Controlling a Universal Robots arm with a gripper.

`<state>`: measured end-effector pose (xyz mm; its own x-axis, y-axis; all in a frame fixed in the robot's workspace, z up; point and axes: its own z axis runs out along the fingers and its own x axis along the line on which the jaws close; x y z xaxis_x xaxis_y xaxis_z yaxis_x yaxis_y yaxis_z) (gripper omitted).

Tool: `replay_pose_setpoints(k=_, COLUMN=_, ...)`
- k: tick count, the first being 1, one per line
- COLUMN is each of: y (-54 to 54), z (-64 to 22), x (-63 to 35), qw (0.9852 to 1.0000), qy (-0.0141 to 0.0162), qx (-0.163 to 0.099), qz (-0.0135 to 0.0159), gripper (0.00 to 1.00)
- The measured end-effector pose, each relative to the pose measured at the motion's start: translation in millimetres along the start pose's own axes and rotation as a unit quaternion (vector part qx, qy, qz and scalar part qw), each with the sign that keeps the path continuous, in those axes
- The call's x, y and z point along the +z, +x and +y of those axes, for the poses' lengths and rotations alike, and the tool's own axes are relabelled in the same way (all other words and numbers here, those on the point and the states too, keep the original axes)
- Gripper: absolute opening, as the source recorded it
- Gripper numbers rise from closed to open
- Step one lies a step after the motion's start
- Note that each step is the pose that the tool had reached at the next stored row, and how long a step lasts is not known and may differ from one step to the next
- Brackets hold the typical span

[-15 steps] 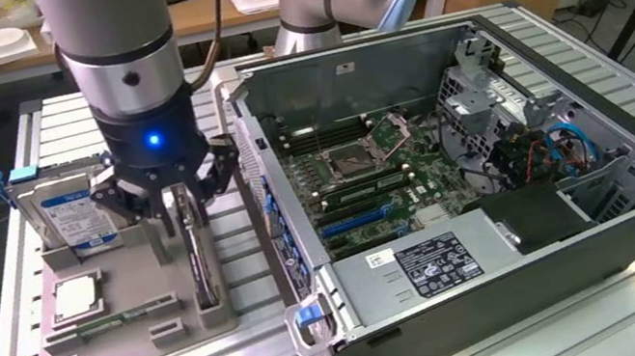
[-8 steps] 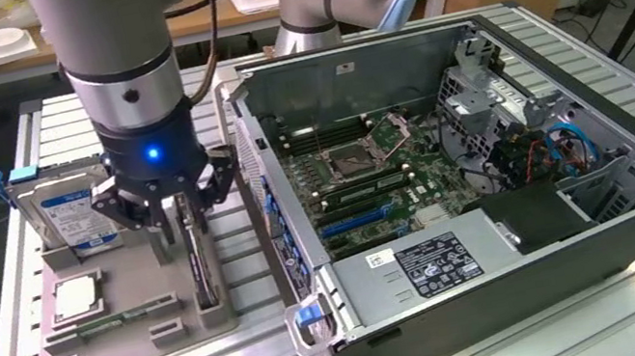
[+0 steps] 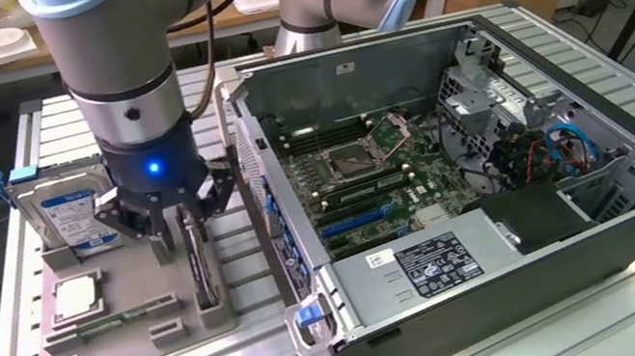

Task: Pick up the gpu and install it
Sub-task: 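Pick up the gpu and move the gpu toward the slot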

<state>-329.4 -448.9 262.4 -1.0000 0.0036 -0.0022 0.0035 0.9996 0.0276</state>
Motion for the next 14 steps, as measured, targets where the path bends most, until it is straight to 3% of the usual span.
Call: replay_pose_setpoints(k=14, y=0.6, z=-0.7, x=25.5, qw=1.0, qy=0.0, qx=0.001, qz=0.0, gripper=0.43)
